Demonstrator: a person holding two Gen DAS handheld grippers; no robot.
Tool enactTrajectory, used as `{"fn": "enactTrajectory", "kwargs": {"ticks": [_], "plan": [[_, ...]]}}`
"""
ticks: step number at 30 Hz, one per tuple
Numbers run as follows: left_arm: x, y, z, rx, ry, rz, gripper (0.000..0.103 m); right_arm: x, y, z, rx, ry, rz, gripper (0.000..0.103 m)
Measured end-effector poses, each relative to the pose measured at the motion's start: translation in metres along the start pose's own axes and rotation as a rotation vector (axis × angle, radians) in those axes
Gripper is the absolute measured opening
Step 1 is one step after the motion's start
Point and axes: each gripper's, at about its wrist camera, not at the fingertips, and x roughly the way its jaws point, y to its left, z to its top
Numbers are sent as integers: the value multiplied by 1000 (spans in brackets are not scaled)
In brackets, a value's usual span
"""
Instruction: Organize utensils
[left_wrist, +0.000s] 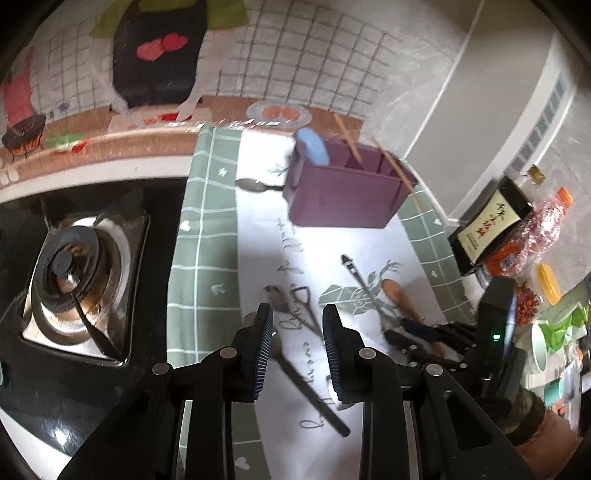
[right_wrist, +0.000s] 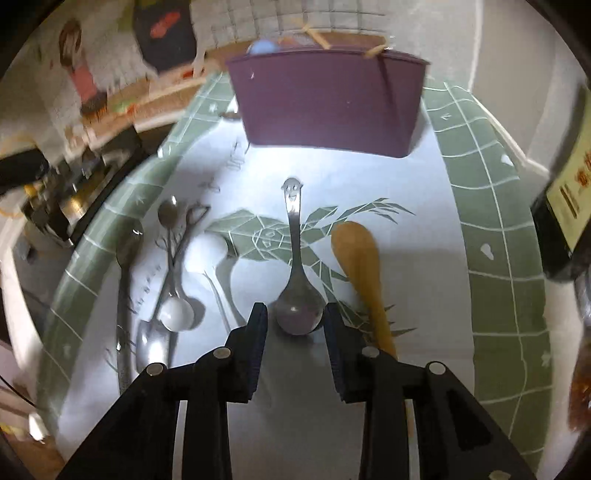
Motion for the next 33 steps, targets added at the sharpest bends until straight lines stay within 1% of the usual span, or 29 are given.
{"fn": "enactTrajectory", "kwargs": {"ticks": [2, 4, 6, 8, 11, 12, 13, 14, 15, 18, 20, 25, 27, 28, 29, 30, 31, 33], "plan": [[9, 7, -3, -21, 38, 3, 30, -6, 1, 3, -13, -5, -13, 24], [19, 13, -7, -39, 75, 11, 32, -19, -1, 6, -22, -35, -34, 24], [30, 17, -12, -55, 113, 21, 36, -40, -7, 13, -13, -82, -50, 24], [42, 19, -16, -66, 153, 17, 36, -67, -13, 20, -4, -140, -56, 24], [54, 18, -20, -72, 181, 15, 36, -103, -22, 34, 10, -227, -57, 24], [58, 17, -20, -74, 189, 15, 36, -111, -24, 38, 15, -241, -49, 24], [61, 16, -20, -79, 196, 13, 37, -117, -28, 44, 22, -249, -27, 0], [65, 16, -19, -87, 206, 10, 38, -119, -31, 49, 31, -243, 0, 3], [68, 16, -19, -96, 215, 5, 38, -119, -33, 53, 39, -239, 13, 3], [71, 13, -17, -90, 215, 7, 40, -110, -39, 58, 48, -214, -1, 3], [71, 12, -16, -80, 216, 9, 41, -101, -45, 56, 69, -178, 35, 3], [78, 16, -14, -92, 228, 24, 41, -70, -41, 42, 46, -98, 75, 3], [78, 17, -14, -96, 226, 28, 42, -50, -44, 43, 80, -68, 69, 8], [78, 18, -15, -99, 225, 30, 42, -40, -47, 47, 110, -66, 62, 18], [78, 19, -16, -102, 225, 31, 42, -30, -50, 50, 142, -72, 36, 34], [77, 20, -16, -104, 225, 32, 42, -22, -53, 54, 172, -80, 8, 42], [77, 21, -17, -107, 225, 37, 42, -11, -57, 59, 213, -93, -29, 53], [74, 24, -19, -115, 224, 48, 42, 11, -62, 69, 261, -106, -65, 53]]}}
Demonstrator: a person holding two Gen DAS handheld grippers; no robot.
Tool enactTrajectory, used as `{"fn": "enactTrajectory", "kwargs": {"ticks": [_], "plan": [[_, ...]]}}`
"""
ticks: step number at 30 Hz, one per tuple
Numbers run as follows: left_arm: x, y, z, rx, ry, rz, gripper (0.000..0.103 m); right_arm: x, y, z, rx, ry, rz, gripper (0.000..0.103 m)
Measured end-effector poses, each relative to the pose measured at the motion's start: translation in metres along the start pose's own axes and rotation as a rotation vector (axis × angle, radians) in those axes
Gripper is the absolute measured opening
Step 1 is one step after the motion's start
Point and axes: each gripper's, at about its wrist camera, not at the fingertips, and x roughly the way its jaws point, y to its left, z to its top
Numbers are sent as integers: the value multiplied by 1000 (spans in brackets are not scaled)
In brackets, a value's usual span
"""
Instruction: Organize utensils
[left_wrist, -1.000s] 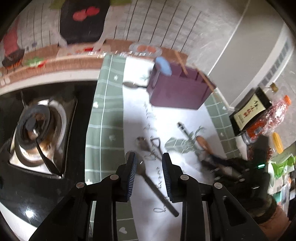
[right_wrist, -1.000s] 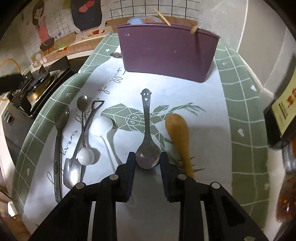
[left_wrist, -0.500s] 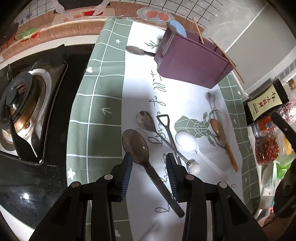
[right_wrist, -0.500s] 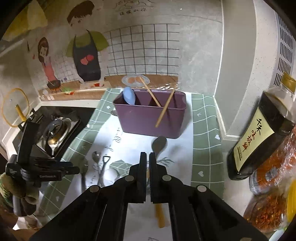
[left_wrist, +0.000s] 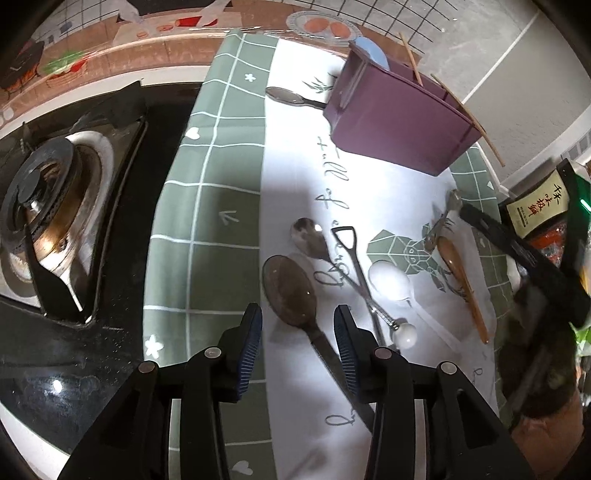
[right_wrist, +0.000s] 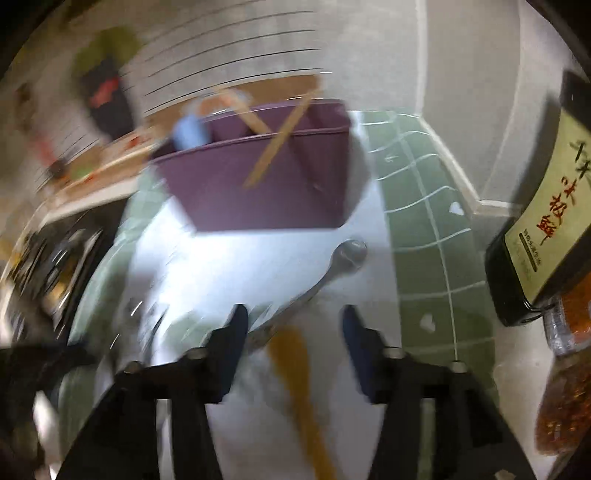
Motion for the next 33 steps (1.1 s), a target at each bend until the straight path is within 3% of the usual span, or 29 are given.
{"fn": "enactTrajectory", "kwargs": {"ticks": [5, 6, 7, 8, 9, 11, 18, 20, 22, 30, 33], "plan": [[-4, 6, -3, -4, 2, 16, 43, 50, -5, 15, 47, 58, -83, 52], [-3, 5, -3, 1, 7, 10, 43, 49, -4, 16, 33, 37, -97, 51], [-3, 3, -1, 9, 10, 5, 46, 50, -1, 17, 13, 49, -92, 41], [-2, 1, 1, 19, 10, 2, 47, 49, 2, 18, -22, 55, -95, 21], [0, -4, 6, 35, 8, 4, 49, 47, 5, 17, -53, 69, -85, 10], [5, -15, 16, 72, 2, -11, 49, 42, 7, 12, -73, 97, -43, 5], [43, -59, 60, 218, 41, -193, 48, 2, 5, -26, -113, 158, 16, 4], [67, -63, 69, 232, 104, -205, 46, -13, 5, -35, -127, 158, 25, 4], [68, -61, 69, 258, 93, -201, 42, -28, 4, -43, -141, 146, 16, 4], [37, -22, 16, 281, 168, -175, 44, -56, -21, -50, -119, 121, -23, 5], [23, -22, -9, 358, 184, -146, 44, -55, -18, -51, -126, 116, -40, 11]]}}
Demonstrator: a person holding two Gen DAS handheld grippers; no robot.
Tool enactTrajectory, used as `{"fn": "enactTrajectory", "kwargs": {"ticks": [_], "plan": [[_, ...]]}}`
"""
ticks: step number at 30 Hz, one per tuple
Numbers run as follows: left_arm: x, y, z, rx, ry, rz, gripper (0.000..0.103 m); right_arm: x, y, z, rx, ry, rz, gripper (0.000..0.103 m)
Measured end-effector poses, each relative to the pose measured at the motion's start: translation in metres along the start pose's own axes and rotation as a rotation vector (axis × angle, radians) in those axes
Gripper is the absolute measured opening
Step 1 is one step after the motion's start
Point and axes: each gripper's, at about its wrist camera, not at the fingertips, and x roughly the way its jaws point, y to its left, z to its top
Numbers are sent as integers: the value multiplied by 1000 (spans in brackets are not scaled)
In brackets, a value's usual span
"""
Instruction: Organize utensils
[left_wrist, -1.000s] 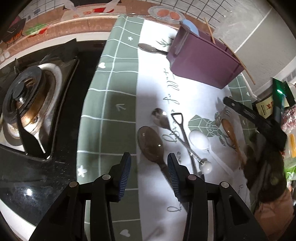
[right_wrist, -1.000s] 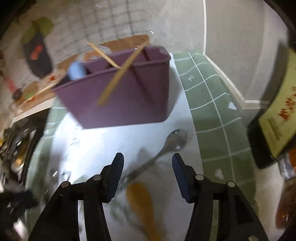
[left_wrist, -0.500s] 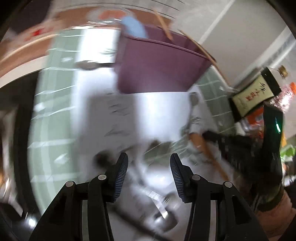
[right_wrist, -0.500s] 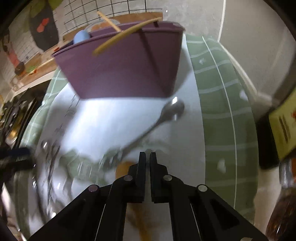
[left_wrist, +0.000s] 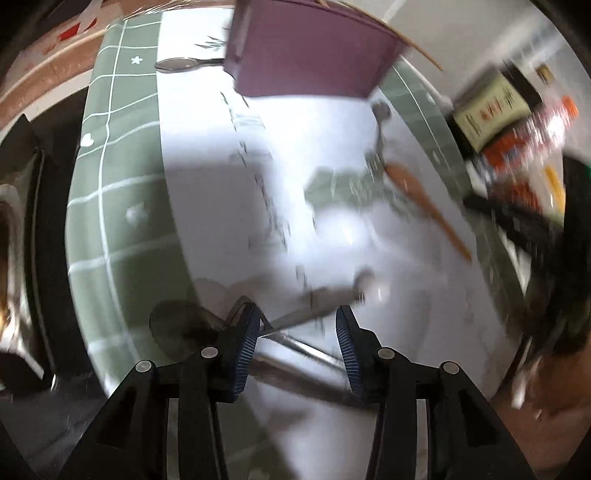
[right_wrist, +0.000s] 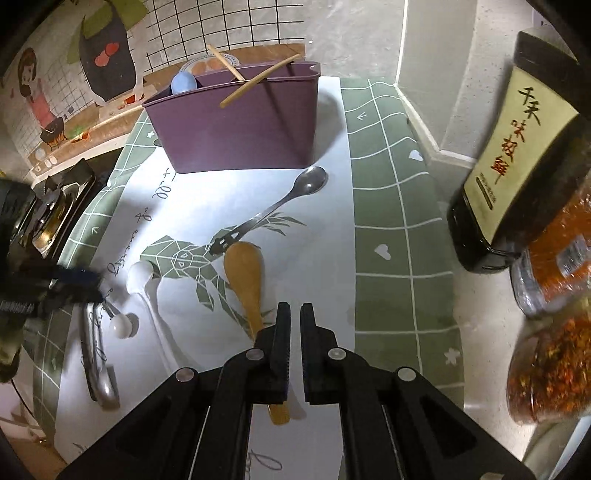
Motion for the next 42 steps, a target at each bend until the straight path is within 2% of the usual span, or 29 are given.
{"fn": "enactTrajectory", "kwargs": {"ticks": [2, 4, 8, 12, 13, 14, 15, 17, 19, 22, 25, 26, 27, 28, 29, 30, 33, 34, 35, 37, 42], "plan": [[-4, -13, -10, 73, 8, 36, 44, -1, 5, 0, -9, -3, -5, 27], [-11, -32, -16, 170, -11, 52, 44, -3, 10, 0, -23, -18, -18, 38], [-9, -65, -12, 340, -56, 130, 44, -6, 20, -3, -48, -27, -14, 43], [12, -75, 1, 400, -12, 171, 43, -7, 27, -9, -82, -28, -31, 50], [18, -76, 3, 406, -2, 186, 39, -8, 28, -10, -89, -31, -37, 55], [23, -76, 5, 404, 6, 194, 35, -10, 29, -12, -99, -35, -45, 65], [26, -75, 7, 386, 10, 190, 25, -12, 30, -14, -107, -40, -55, 69], [25, -72, 9, 324, -10, 185, 21, -16, 32, -15, -124, -53, -69, 84], [14, -65, 10, 231, -59, 156, 20, -21, 38, -15, -161, -84, -80, 92], [-20, -43, 8, 47, -186, 100, 20, -26, 57, -14, -233, -133, -85, 101], [-48, -20, 5, -108, -299, 78, 20, -19, 78, -9, -291, -120, 48, 100], [-55, -14, 4, -139, -321, 69, 20, -14, 83, -7, -299, -103, 89, 95], [-62, -9, 1, -172, -349, 65, 20, -4, 92, -2, -316, -71, 146, 88], [-67, -5, -1, -197, -370, 65, 20, 4, 100, 3, -333, -41, 178, 71], [-72, -3, -3, -211, -383, 64, 20, 15, 109, 7, -353, -9, 203, 58], [-77, 0, -5, -228, -399, 61, 20, 25, 116, 11, -367, 16, 208, 55], [-84, 1, -8, -242, -418, 68, 20, 51, 133, 22, -394, 59, 180, 54], [-86, 1, -11, -241, -421, 74, 20, 57, 137, 24, -399, 79, 183, 46], [-87, 0, -11, -239, -423, 75, 20, 57, 140, 25, -405, 71, 169, 32], [-89, 0, -13, -239, -428, 80, 20, 52, 147, 26, -420, 84, 171, 30], [-95, -7, -15, -226, -454, 84, 20, 15, 142, 27, -406, -16, 154, 30]]}}
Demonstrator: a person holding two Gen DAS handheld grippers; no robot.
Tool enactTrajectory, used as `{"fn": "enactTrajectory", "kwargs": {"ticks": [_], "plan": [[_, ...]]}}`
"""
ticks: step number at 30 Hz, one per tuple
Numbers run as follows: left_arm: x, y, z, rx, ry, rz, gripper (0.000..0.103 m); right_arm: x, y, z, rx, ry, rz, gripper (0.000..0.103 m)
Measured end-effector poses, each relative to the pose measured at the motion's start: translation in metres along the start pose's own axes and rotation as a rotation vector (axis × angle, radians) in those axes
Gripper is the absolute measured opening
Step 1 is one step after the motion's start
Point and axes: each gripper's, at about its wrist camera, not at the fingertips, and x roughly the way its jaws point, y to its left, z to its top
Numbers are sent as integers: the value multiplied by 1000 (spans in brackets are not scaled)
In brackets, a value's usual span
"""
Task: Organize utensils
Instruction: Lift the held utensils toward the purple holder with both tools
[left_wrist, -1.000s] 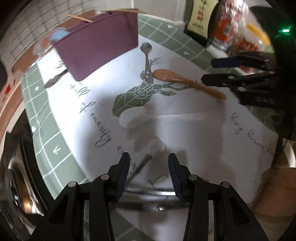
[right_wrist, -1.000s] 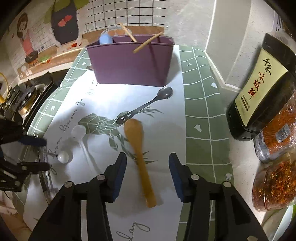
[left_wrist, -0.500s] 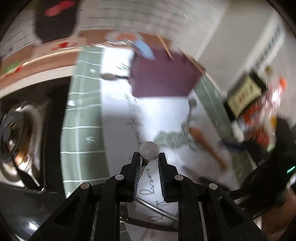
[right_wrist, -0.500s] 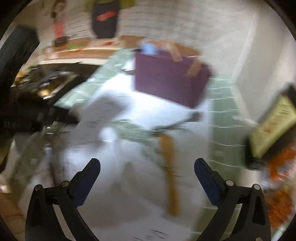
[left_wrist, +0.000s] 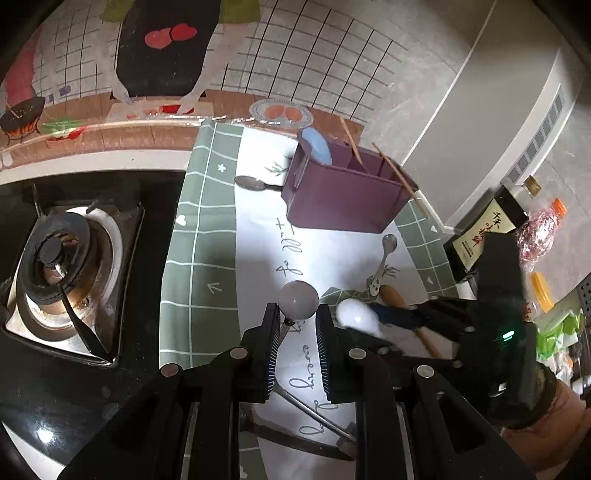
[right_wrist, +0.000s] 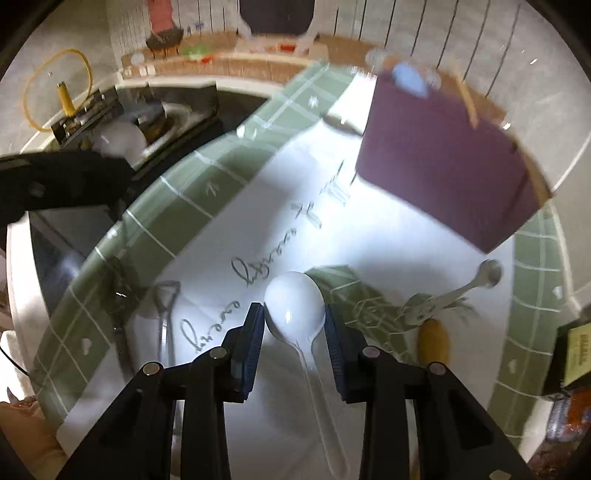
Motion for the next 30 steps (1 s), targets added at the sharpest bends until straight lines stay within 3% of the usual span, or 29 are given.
{"fn": "enactTrajectory", "kwargs": {"ticks": [7, 20, 30], "plan": [[-17, -7, 9, 32, -52, -18, 20, -50, -24, -3, 122, -117, -22, 30], [-30, -31, 49, 102, -107, -69, 20, -94, -62, -1, 251, -219, -62, 30], [-60, -71, 129, 179, -257, -99, 20, -207, -132, 71, 337, -557, 12, 31]]}}
